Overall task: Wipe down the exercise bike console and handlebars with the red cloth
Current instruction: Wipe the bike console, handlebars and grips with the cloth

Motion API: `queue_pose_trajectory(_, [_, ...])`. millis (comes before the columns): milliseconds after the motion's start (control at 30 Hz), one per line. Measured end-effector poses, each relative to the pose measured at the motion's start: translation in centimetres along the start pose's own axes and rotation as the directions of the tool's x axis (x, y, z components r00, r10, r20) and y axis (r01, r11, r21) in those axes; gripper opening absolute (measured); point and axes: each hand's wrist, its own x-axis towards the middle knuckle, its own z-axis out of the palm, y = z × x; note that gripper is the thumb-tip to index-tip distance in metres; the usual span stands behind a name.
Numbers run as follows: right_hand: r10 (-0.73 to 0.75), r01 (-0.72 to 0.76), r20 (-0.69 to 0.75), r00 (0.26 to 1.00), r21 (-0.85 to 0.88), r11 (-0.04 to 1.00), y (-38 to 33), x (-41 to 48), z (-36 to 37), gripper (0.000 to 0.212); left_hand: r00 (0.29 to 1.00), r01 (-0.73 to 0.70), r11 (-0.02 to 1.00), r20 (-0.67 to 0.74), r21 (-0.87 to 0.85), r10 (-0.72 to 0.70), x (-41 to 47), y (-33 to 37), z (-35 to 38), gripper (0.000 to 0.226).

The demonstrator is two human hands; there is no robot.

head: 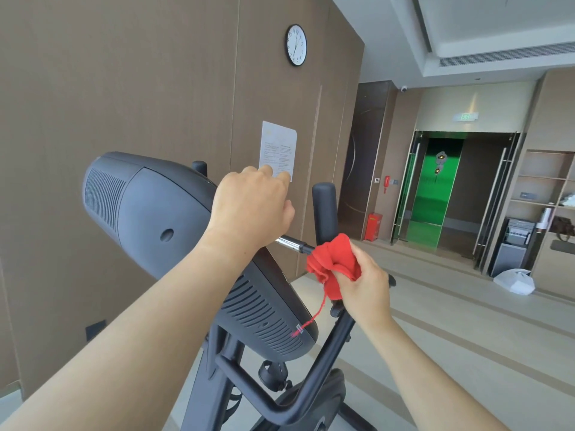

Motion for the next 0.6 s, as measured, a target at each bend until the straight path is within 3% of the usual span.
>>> queue_pose_trajectory(233, [-0.127, 0.143, -0.188, 0.974, 0.075, 0.987, -2.2, 5.0, -1.9, 0.038, 1.000, 0.015, 0.999, 0.003, 0.044, -0.015, 0.0, 0.1, 0.2, 0.024])
queue_pose_trajectory(433, [-0.159, 0.135, 0.194, 0.968, 0.133, 0.982, 1.4, 3.4, -0.4, 0.040, 0.999, 0.047, 0.997, 0.013, 0.065, -0.048, 0.2, 0.2, 0.5, 0.029])
queue_pose_trajectory(500, [-0.214, 0.190, 0.253, 0.943, 0.118, 0.975, 3.9, 2.9, -1.2, 0.036, 0.998, 0.063, 0.995, 0.020, 0.074, -0.064, 0.3, 0.2, 0.6, 0.030])
queue_pose_trajectory(600, [-0.254, 0.234, 0.393, 0.884, 0.099, 0.967, 6.6, 3.4, -3.3, 0.049, 0.995, 0.097, 0.991, 0.020, 0.095, -0.100, 0.3, 0.3, 0.9, 0.031])
